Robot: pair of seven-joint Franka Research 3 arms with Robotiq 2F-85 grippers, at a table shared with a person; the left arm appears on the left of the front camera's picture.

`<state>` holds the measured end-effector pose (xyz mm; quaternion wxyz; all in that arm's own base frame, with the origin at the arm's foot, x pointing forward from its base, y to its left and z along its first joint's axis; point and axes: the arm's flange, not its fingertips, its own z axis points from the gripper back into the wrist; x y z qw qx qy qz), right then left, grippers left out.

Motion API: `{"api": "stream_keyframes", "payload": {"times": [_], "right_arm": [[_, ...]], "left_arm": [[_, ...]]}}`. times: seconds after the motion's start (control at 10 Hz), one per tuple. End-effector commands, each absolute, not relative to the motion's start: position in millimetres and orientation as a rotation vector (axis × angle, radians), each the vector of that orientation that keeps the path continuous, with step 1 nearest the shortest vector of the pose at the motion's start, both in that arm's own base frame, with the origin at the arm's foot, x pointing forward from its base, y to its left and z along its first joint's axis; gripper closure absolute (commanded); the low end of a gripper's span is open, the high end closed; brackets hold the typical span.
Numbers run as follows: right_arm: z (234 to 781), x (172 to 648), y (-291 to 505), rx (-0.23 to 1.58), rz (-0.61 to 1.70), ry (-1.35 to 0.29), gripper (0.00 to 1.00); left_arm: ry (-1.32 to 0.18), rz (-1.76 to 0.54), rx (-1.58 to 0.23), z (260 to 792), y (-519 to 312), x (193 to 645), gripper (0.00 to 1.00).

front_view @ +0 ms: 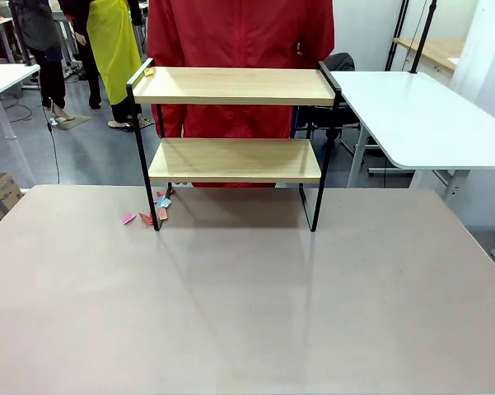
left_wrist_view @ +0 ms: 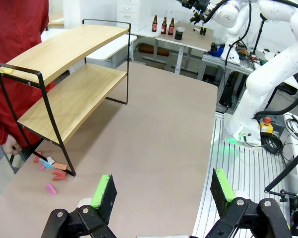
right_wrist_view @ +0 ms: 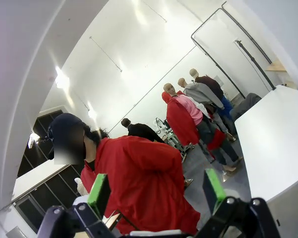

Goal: Clean the shelf.
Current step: Hand the Duster back to the human.

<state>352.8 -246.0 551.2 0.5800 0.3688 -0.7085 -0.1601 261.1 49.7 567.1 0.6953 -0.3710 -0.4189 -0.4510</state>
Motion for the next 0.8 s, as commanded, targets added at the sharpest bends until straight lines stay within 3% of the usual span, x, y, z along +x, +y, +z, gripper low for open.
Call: {"api": "stream_keyframes", "payload": {"times": [0.0, 0.7], "right_arm": [[550.4, 351.3, -244.3, 0.830, -0.365, -1.661, 0.00], [550.4, 351.3, -244.3, 0.830, -0.365, -1.661, 0.00]], "left_arm": [[-0.961, -1.015, -0.837, 568.6, 47.2, 263.1, 0.00], [-0.961, -1.015, -0.837, 568.6, 47.2, 263.1, 0.00]]}}
